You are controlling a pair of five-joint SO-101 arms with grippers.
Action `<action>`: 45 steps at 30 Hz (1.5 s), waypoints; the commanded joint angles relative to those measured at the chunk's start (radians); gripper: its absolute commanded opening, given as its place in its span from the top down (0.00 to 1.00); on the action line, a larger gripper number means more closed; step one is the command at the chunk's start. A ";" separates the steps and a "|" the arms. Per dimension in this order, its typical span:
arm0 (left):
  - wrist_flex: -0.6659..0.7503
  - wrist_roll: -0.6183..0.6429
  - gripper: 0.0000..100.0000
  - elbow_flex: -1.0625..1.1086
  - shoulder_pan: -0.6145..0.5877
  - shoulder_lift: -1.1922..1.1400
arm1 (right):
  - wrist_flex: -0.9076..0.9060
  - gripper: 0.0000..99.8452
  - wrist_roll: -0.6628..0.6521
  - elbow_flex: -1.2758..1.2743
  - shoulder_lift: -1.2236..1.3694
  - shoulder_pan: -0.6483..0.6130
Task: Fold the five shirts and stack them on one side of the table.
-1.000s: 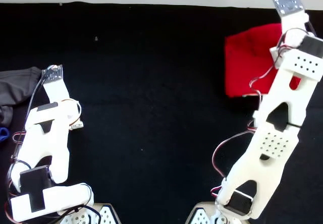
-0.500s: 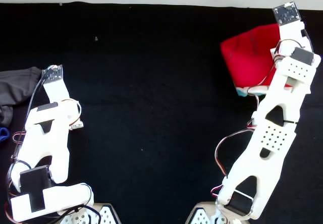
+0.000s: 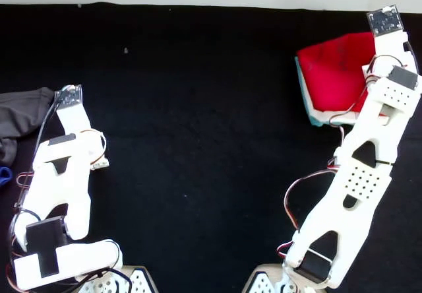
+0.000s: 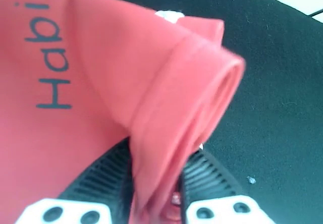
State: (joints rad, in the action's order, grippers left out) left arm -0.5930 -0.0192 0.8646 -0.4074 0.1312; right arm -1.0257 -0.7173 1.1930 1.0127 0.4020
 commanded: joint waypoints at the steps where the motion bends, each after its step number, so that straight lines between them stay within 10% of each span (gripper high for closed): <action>1: 0.021 -0.003 0.99 -0.002 0.004 0.021 | 0.025 0.77 -0.009 0.010 -0.019 0.016; 13: 0.021 -0.003 0.99 -0.004 0.007 0.002 | 0.028 0.81 0.295 0.352 -0.019 -0.064; 16: 0.020 -0.003 0.99 -0.008 0.016 -0.015 | 0.058 0.95 0.284 0.312 -0.007 -0.114; 27: 0.018 -0.005 0.99 -0.008 0.019 -0.016 | 0.707 0.97 0.184 0.133 0.323 -0.008; 45: 0.018 -0.005 0.99 -0.008 0.019 -0.018 | 0.608 0.97 0.377 0.134 0.186 0.001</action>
State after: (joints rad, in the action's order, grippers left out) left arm -0.5930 -0.0192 0.8646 -0.4028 0.1158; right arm -0.3629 -0.4335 1.3203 1.3763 0.4081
